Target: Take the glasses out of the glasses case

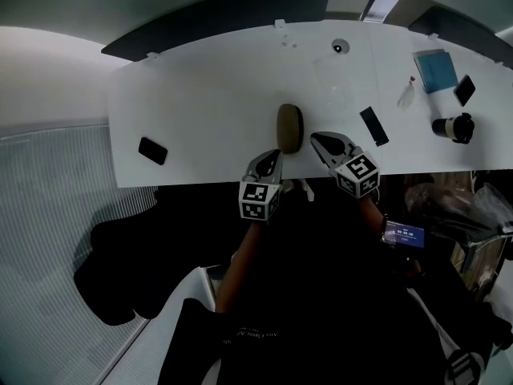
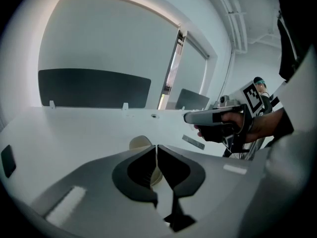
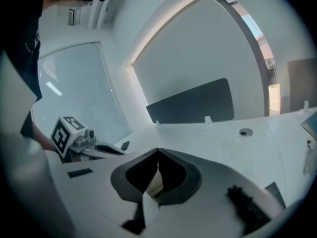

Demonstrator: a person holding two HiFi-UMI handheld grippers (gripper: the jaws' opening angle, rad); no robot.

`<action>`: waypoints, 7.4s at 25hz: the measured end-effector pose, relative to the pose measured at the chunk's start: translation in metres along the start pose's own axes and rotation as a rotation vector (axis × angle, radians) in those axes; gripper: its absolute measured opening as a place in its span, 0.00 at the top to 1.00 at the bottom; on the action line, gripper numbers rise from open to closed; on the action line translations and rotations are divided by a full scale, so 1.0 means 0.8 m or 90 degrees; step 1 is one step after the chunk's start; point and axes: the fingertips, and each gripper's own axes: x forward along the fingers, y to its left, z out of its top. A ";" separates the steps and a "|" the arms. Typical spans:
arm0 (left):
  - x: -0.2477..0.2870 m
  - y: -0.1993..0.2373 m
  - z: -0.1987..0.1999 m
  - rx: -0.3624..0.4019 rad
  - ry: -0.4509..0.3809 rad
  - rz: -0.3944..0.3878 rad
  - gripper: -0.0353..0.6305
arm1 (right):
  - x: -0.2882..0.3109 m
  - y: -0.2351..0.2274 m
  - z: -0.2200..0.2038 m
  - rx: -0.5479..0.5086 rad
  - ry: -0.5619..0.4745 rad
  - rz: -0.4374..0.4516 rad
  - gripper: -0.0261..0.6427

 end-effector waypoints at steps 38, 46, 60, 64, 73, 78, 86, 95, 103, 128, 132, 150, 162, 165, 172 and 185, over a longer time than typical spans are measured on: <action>0.154 0.036 -0.098 -0.062 0.267 0.063 0.36 | 0.122 -0.068 -0.132 -0.004 0.225 0.138 0.95; 0.129 0.038 -0.075 -0.168 0.237 0.018 0.41 | 0.128 -0.081 -0.143 0.004 0.252 0.126 0.95; 0.079 0.116 -0.087 -0.280 0.169 0.066 0.62 | 0.129 -0.078 -0.142 -0.012 0.278 0.108 0.95; 0.073 0.139 -0.105 -0.299 0.185 0.063 0.67 | 0.130 -0.082 -0.144 0.006 0.285 0.087 0.95; 0.080 0.146 -0.158 -0.426 0.223 -0.048 0.87 | 0.155 -0.076 -0.142 0.037 0.298 0.052 0.95; 0.081 0.148 -0.159 -0.498 0.218 -0.054 0.90 | 0.159 -0.081 -0.141 0.069 0.315 0.037 0.95; 0.058 0.144 -0.117 -0.489 0.167 -0.125 0.68 | 0.167 -0.066 -0.124 0.142 0.307 -0.008 0.95; 0.022 0.190 -0.060 -0.398 0.117 -0.159 0.75 | 0.170 -0.015 -0.078 0.137 0.295 -0.038 0.95; 0.067 0.174 -0.073 -0.199 0.196 -0.177 0.93 | 0.166 -0.046 -0.131 0.138 0.329 -0.120 0.95; 0.041 0.150 -0.059 -0.175 0.174 -0.231 0.80 | 0.173 -0.031 -0.141 0.234 0.383 -0.017 0.86; 0.032 0.157 -0.057 -0.174 0.165 -0.232 0.80 | 0.182 -0.027 -0.154 0.235 0.418 -0.010 0.86; 0.026 0.174 -0.053 -0.160 0.160 -0.239 0.80 | 0.228 -0.001 -0.168 0.424 0.458 0.038 0.88; 0.009 0.166 -0.007 -0.237 0.094 -0.292 0.80 | 0.177 0.032 -0.098 0.414 0.324 0.141 0.89; -0.002 0.150 0.046 -0.400 -0.003 -0.405 0.79 | 0.147 0.045 -0.025 0.415 0.202 0.255 0.89; -0.001 0.054 0.100 -0.376 0.024 -0.618 0.70 | 0.055 0.082 0.096 0.452 -0.012 0.534 0.89; -0.031 -0.066 0.140 -0.472 0.016 -0.911 0.74 | -0.044 0.117 0.127 0.481 -0.119 0.786 0.89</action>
